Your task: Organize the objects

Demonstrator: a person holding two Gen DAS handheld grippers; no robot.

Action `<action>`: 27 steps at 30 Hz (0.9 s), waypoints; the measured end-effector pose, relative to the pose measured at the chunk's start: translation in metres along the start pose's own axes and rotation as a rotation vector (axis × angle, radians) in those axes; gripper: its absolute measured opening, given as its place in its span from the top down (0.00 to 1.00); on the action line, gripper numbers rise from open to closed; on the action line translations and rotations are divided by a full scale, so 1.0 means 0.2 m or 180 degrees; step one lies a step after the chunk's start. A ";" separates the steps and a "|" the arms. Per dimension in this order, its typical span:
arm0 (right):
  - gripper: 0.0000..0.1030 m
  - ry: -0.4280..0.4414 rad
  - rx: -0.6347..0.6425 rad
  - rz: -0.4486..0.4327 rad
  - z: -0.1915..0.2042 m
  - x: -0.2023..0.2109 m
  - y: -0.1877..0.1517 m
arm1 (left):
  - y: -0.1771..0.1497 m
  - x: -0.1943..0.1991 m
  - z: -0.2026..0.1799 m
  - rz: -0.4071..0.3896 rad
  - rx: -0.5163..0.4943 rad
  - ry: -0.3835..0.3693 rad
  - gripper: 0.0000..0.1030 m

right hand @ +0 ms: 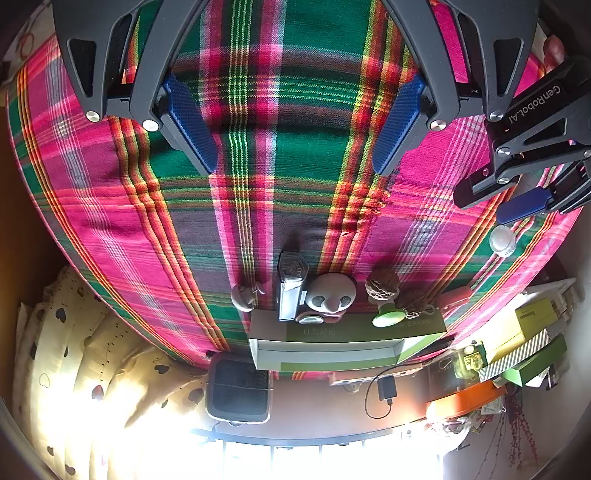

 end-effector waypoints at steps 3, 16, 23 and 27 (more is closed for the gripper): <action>0.17 -0.0001 -0.0001 0.0000 0.00 0.00 0.00 | 0.00 0.00 0.00 0.0001 0.0000 -0.0001 0.45; 0.17 -0.0001 0.0001 0.0002 0.00 0.01 0.00 | 0.00 0.00 0.00 0.0003 -0.0001 -0.0001 0.45; 0.17 0.0042 0.0028 0.0027 -0.01 -0.01 0.01 | -0.01 -0.01 0.00 0.0055 -0.0086 -0.0105 0.45; 0.16 0.0065 0.0050 0.0047 -0.02 0.00 0.00 | -0.03 0.01 0.00 0.0104 -0.0160 -0.0186 0.45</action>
Point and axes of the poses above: each gripper's, at about its wrist camera, not at the fingertips, and x roughly against the way its jaws point, z to its left, y to its top, the point moved 5 cm from there along -x, roughly the way its jaws point, and after that the axes turned 1 degree about -z, right-handed, at the moved point
